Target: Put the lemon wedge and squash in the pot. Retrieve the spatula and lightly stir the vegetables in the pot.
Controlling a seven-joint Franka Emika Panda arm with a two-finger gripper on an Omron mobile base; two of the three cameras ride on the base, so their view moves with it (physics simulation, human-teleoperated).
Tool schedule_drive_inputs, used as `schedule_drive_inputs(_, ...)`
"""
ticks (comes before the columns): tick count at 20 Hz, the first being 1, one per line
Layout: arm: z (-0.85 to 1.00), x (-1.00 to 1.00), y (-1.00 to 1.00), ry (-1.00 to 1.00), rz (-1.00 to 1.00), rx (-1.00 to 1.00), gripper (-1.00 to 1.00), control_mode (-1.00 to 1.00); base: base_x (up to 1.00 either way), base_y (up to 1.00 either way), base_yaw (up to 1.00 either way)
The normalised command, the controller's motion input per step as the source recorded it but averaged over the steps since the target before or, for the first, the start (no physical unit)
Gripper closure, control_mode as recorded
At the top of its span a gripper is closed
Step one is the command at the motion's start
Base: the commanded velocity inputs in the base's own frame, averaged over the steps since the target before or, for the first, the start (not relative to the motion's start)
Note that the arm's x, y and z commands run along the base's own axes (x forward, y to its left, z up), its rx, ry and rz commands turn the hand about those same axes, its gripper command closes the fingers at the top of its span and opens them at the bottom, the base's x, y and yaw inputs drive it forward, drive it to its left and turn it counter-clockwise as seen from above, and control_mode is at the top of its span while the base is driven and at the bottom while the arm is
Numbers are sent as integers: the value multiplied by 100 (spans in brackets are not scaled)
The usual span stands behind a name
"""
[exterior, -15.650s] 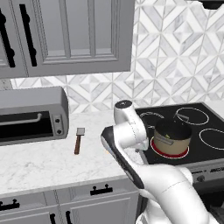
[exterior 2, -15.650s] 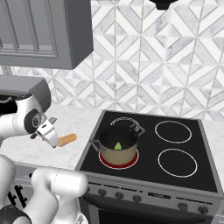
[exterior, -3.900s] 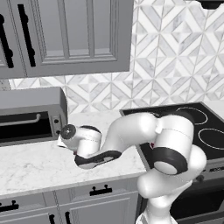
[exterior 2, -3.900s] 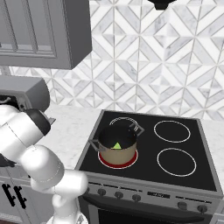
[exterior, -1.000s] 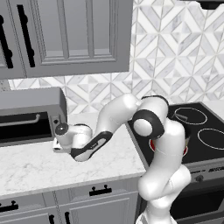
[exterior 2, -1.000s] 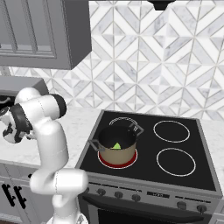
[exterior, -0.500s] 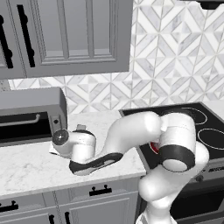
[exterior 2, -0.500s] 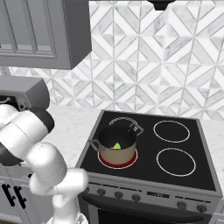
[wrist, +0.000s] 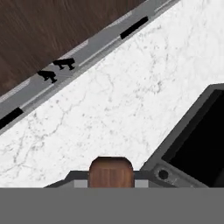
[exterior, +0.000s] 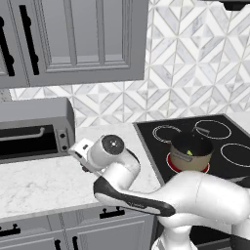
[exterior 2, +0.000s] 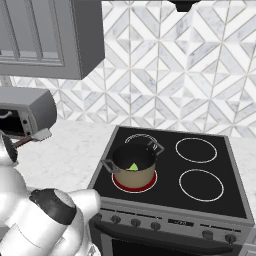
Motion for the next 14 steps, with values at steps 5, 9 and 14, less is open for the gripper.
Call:
schedule_drive_inputs(5,100,-45,-14,4,-34,64,100,-100,0,0,0)
schedule_drive_inputs(9,100,-34,-29,19,-48,71,100,-100,0,0,0)
schedule_drive_inputs(14,100,-27,-44,29,-53,74,100,-100,0,0,0)
